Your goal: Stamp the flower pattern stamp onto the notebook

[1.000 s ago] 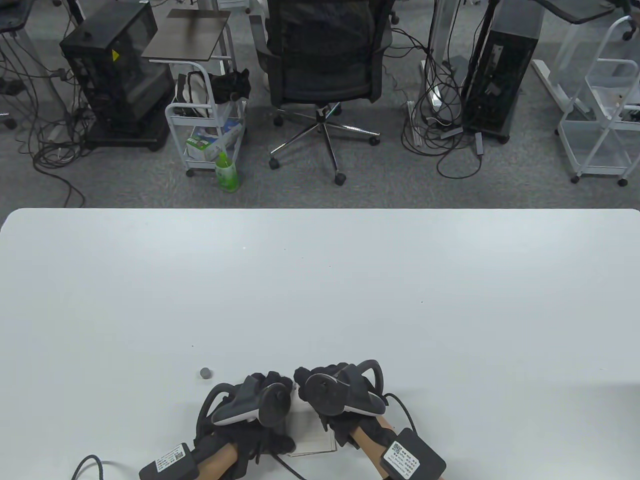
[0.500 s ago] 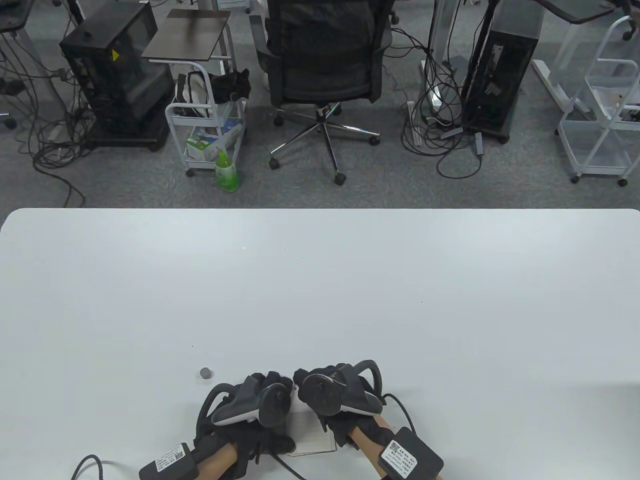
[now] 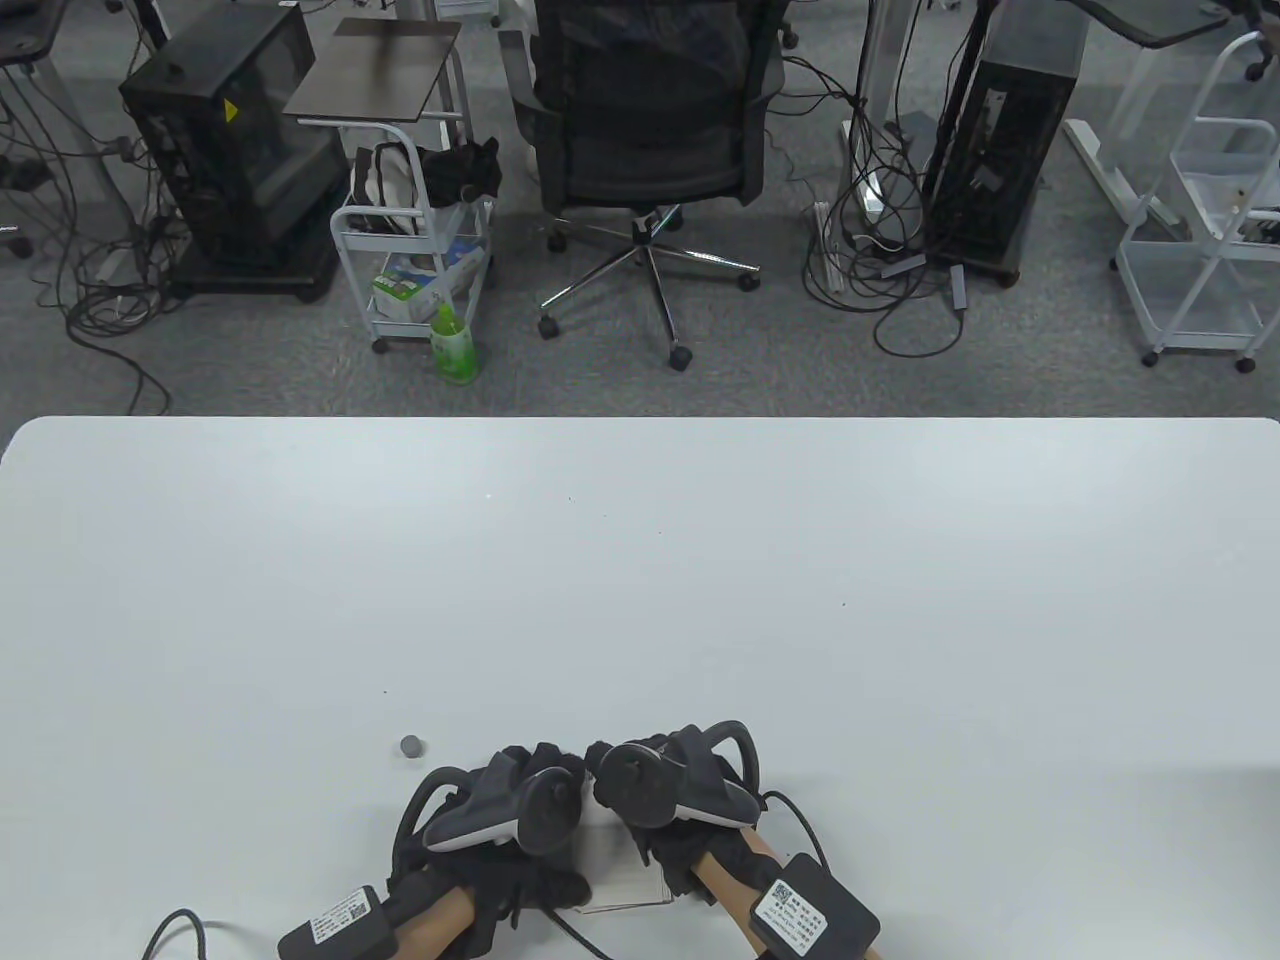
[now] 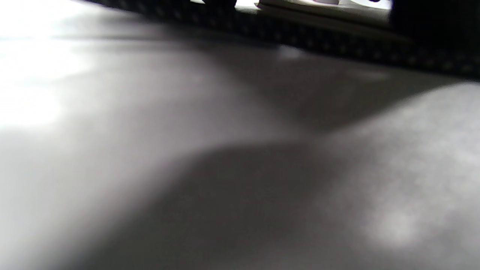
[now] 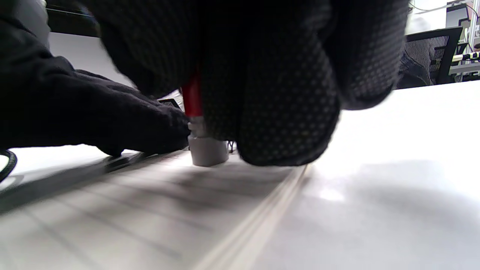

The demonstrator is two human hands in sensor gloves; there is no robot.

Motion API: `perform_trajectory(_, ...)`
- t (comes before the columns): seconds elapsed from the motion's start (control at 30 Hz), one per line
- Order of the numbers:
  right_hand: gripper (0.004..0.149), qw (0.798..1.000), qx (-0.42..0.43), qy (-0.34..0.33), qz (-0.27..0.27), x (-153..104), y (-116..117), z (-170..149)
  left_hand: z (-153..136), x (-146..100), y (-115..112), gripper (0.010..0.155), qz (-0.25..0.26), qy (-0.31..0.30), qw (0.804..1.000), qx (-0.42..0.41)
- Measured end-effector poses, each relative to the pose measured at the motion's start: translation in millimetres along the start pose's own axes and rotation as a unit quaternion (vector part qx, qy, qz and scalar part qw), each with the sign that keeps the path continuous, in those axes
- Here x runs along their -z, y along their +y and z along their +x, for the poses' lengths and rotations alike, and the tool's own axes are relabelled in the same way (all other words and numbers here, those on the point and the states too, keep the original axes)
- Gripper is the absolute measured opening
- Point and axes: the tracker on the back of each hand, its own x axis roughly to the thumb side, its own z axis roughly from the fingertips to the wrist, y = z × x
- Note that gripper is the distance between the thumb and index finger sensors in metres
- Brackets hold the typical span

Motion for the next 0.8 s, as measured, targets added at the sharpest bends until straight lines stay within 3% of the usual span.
perform_trajectory(0.8,0.043,1.0,-0.002,0.013,0.009,1.0,1.9,3.4,0.1,-0.1,-0.4,0.108,-0.001,0.0,1.0,0.002)
